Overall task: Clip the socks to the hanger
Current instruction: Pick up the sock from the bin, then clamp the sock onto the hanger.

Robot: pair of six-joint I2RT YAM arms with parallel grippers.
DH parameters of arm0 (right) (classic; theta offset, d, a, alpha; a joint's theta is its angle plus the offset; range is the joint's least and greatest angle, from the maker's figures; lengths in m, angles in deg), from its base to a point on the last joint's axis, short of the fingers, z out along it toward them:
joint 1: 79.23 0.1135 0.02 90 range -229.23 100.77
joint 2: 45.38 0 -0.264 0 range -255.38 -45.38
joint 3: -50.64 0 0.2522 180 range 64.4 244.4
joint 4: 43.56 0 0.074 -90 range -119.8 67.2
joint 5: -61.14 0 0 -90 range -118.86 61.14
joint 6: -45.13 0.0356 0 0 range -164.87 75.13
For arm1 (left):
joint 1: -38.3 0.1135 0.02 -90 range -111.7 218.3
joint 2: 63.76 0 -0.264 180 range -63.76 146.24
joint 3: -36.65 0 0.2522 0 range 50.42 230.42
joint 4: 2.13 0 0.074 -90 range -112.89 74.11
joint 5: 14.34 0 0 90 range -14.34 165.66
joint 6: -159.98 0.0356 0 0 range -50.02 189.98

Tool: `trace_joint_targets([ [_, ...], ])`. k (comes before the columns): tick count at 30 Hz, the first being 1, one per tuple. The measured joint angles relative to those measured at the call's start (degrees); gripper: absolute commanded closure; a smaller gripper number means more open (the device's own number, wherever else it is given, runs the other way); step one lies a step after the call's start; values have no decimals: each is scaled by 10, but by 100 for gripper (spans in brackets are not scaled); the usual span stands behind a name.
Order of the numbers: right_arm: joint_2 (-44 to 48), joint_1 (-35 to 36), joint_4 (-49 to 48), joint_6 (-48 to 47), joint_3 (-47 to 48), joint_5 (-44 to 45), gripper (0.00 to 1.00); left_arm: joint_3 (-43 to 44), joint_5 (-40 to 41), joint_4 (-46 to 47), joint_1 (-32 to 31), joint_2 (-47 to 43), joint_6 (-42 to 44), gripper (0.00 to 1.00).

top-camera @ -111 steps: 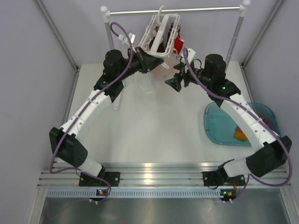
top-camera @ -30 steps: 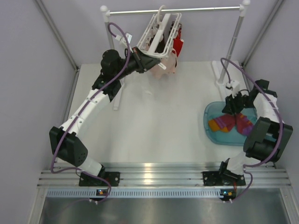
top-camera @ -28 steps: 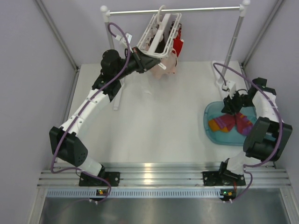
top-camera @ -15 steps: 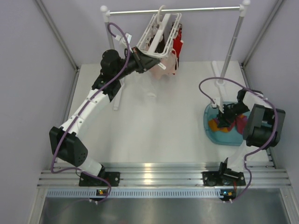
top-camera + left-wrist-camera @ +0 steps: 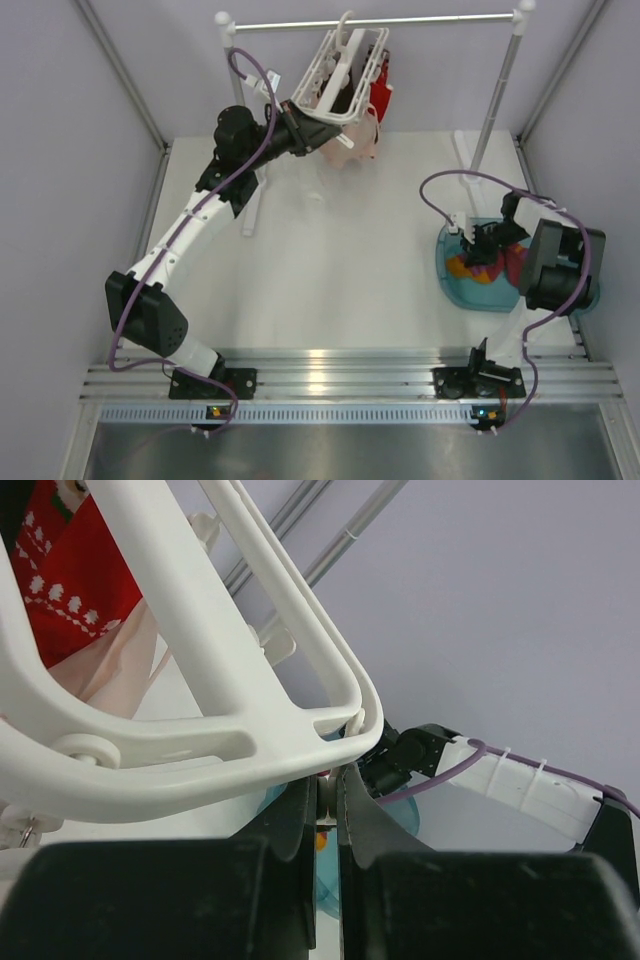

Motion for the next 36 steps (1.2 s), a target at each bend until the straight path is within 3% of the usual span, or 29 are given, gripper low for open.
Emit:
trace_joint_targets([
  [5, 10, -5, 16, 28, 18, -14, 100, 0, -1, 0, 2, 1, 0, 100],
  [15, 96, -81, 82, 147, 163, -136, 100, 0, -3, 0, 2, 9, 0, 100],
  [23, 168, -125, 86, 320, 216, -243, 100, 0, -2, 0, 2, 9, 0, 100],
  [28, 253, -138, -25, 504, 215, -290, 100, 0, -3, 1, 2, 9, 0, 100],
  [36, 344, -115, -383, 877, 174, -328, 100, 0, -5, 2, 3, 9, 0, 100],
])
